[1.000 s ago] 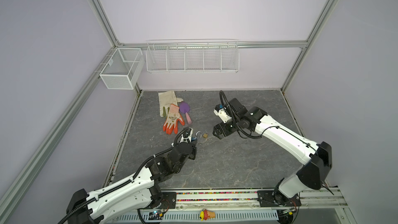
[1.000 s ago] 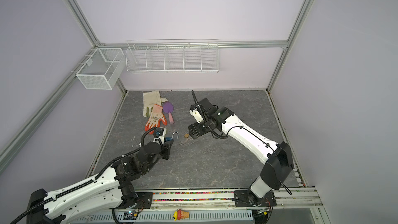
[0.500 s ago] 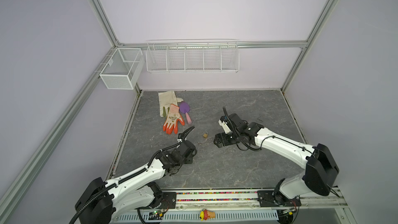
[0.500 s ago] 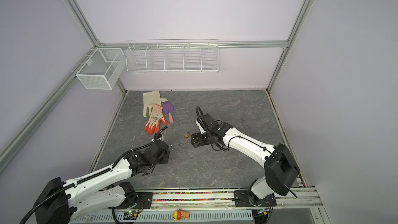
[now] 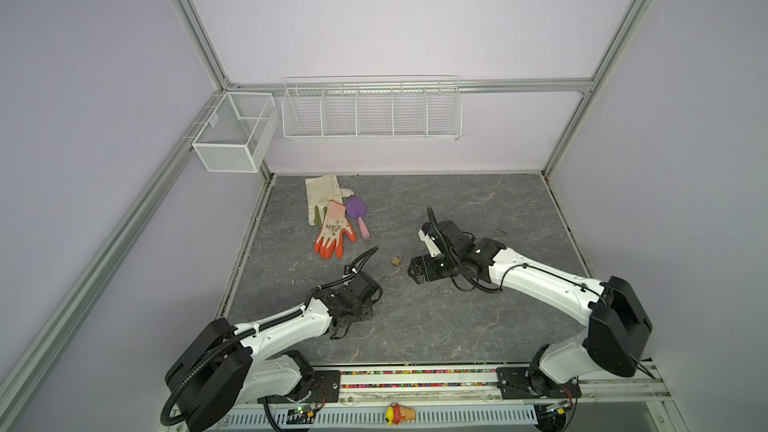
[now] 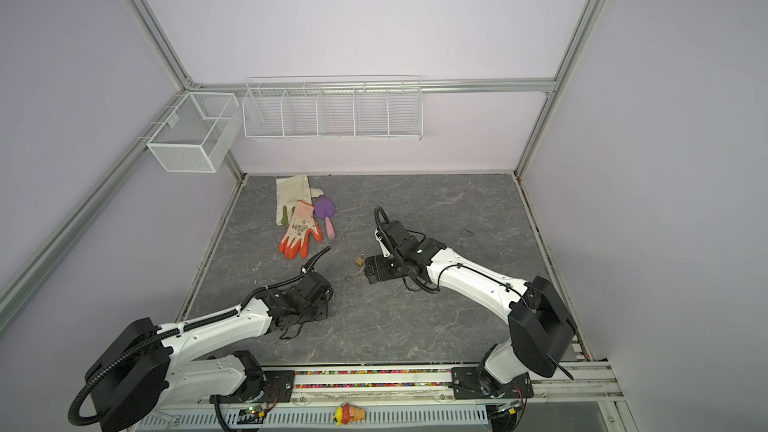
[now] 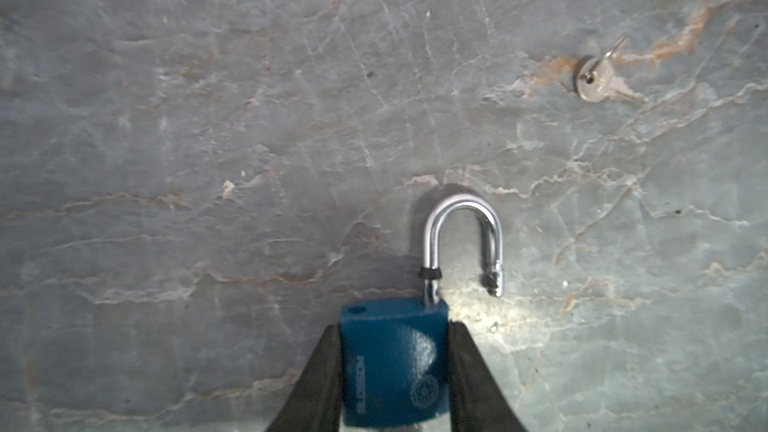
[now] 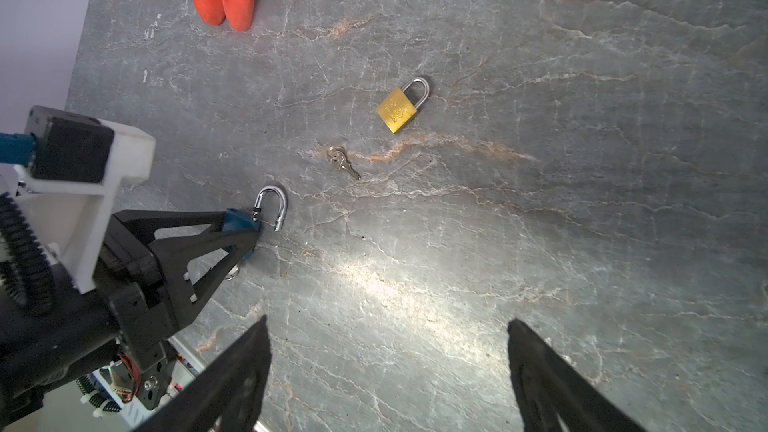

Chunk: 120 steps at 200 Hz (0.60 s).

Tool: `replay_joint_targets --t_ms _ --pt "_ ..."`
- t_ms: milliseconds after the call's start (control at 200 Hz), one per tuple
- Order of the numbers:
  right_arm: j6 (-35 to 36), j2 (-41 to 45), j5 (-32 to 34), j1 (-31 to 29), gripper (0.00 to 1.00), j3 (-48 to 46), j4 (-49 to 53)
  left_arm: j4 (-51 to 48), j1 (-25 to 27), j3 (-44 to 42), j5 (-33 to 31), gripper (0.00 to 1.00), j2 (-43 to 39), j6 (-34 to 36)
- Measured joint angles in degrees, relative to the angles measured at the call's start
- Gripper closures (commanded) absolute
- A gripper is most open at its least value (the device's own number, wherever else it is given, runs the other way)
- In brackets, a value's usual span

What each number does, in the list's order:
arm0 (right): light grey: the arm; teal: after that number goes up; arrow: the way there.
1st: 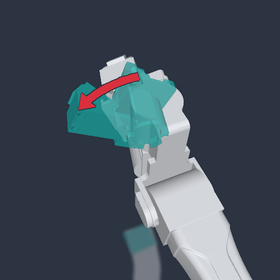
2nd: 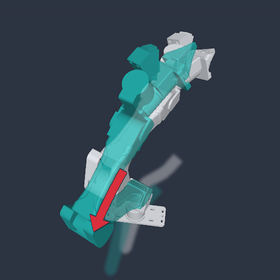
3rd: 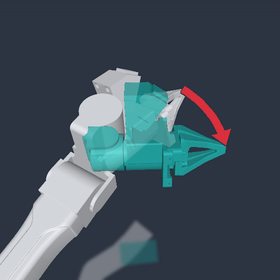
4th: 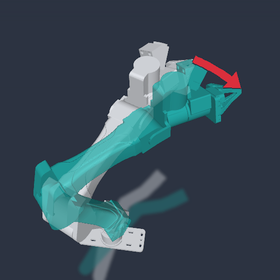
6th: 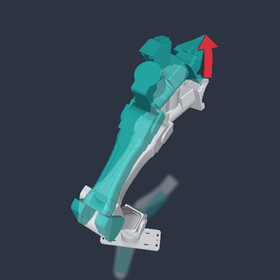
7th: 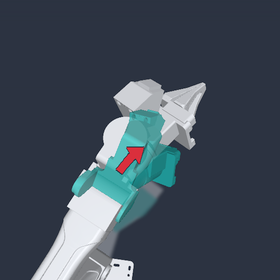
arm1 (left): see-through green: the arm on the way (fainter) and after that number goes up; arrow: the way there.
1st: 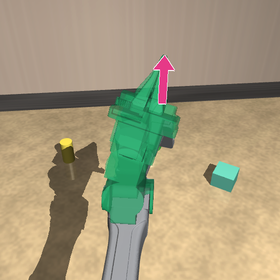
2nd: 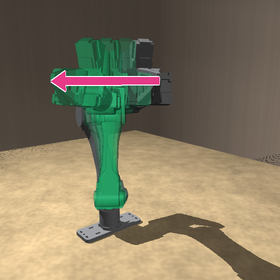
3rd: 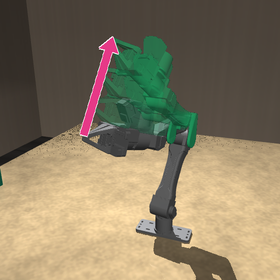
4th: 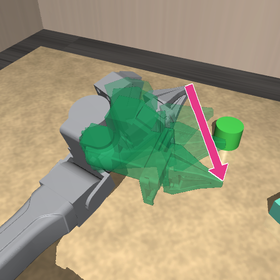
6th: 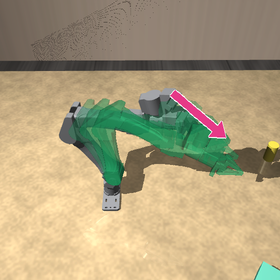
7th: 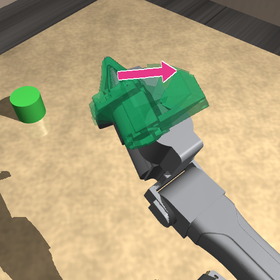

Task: Unlock with the key
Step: 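Lower the opened blue padlock onto the table and open the left gripper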

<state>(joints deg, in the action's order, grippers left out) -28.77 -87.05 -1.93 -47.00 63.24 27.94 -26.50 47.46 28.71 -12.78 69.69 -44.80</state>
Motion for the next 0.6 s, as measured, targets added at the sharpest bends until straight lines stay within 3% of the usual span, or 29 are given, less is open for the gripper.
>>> replay_joint_targets --t_ms 100,310,445,600 --pt "0.0 -0.39 0.7 -0.39 0.1 0.02 0.0 0.46 0.0 0.11 -0.13 1.0 0.39 -0.24" --pt "-0.39 -1.86 2.49 -1.33 0.1 0.15 -0.2 0.5 0.0 0.33 -0.24 0.61 0.61 -0.26" --pt "-1.66 -3.8 4.17 -2.25 0.1 0.85 -0.17 -0.48 -0.17 0.33 -0.33 0.46 -0.17 -0.68" --pt "-4.52 -6.73 6.88 -3.63 0.09 3.13 -0.26 -2.01 -0.28 0.48 -0.46 0.44 -3.3 -0.42"
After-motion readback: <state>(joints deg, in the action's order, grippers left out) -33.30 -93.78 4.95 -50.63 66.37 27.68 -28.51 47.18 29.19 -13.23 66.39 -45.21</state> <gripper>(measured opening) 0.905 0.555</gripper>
